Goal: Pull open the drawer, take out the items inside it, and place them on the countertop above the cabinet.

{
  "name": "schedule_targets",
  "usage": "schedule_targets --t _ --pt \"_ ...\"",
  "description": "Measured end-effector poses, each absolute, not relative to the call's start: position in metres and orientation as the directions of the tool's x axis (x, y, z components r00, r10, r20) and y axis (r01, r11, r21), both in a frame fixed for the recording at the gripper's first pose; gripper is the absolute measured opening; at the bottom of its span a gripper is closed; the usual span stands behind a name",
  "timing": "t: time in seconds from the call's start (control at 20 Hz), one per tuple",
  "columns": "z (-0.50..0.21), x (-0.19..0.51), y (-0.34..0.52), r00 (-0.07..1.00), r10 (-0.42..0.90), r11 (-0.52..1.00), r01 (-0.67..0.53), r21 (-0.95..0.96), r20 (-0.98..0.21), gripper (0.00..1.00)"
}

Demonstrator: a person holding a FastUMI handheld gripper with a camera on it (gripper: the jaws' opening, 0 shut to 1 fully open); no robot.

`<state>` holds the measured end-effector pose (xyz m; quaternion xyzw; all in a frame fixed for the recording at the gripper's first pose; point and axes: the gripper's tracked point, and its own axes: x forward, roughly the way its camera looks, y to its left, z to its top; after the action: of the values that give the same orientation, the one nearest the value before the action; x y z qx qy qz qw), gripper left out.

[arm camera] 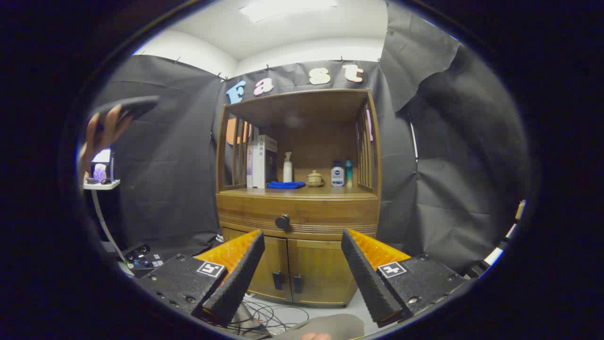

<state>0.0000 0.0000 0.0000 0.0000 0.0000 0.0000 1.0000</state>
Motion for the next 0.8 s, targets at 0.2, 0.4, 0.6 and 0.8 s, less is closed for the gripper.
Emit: schedule_targets --t 0.2,0.4,0.6,0.8 --pt "0.0023 0.002 -0.0003 1.0 -0.006 1.0 0.007 -0.018 0.019 1.0" --pt "0.0005 0.0054 -0.0018 1.0 -0.007 1.0 0.007 -0.015 0.02 1.0" --pt "-0.0032 0.0063 0.0013 1.0 -0.004 1.0 0.004 -0.02 0.008 1.0" --pt "-0.0024 0.0064 0.0027 1.0 -0.005 0.999 0.005 -0.038 0.017 1.0"
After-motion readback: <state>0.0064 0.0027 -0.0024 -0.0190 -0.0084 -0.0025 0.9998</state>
